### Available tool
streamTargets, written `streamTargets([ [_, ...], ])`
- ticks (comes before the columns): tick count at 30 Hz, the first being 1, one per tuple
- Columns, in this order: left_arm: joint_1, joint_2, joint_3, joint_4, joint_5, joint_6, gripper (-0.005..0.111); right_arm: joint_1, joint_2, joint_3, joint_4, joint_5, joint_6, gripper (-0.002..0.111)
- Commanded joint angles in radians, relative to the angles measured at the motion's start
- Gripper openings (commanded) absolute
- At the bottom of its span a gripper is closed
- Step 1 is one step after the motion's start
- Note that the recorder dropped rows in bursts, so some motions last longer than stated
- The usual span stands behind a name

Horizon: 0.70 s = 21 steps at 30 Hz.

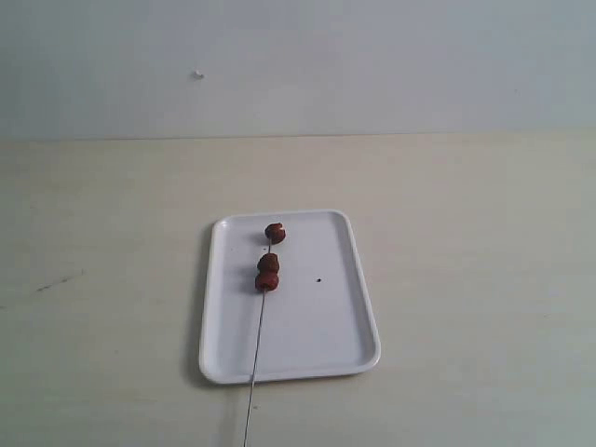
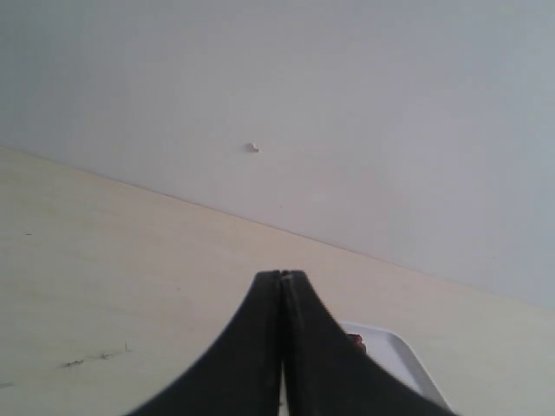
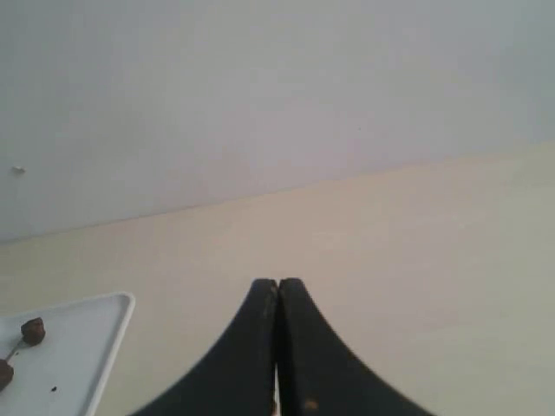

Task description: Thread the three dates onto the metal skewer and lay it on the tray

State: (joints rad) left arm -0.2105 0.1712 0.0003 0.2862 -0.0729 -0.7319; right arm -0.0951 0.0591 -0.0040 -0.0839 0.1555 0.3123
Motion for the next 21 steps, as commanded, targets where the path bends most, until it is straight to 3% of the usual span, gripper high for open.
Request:
streamTargets([
  [1, 0.002, -0.01, 0.0, -0.002, -0.001, -0.004, 0.0, -0.005, -0.003, 0.004, -0.023, 0.011, 0.038, 0.0],
  [16, 0.002, -0.01, 0.0, 0.012, 0.006, -0.002, 0.0, -0.005, -0.003, 0.004, -0.021, 0.011, 0.038, 0.0],
  [21, 0.078, -0.083, 0.0, 0.095, 0.121, 0.021, 0.0, -0.005, -0.003, 0.004, -0.021, 0.011, 0.038, 0.0],
])
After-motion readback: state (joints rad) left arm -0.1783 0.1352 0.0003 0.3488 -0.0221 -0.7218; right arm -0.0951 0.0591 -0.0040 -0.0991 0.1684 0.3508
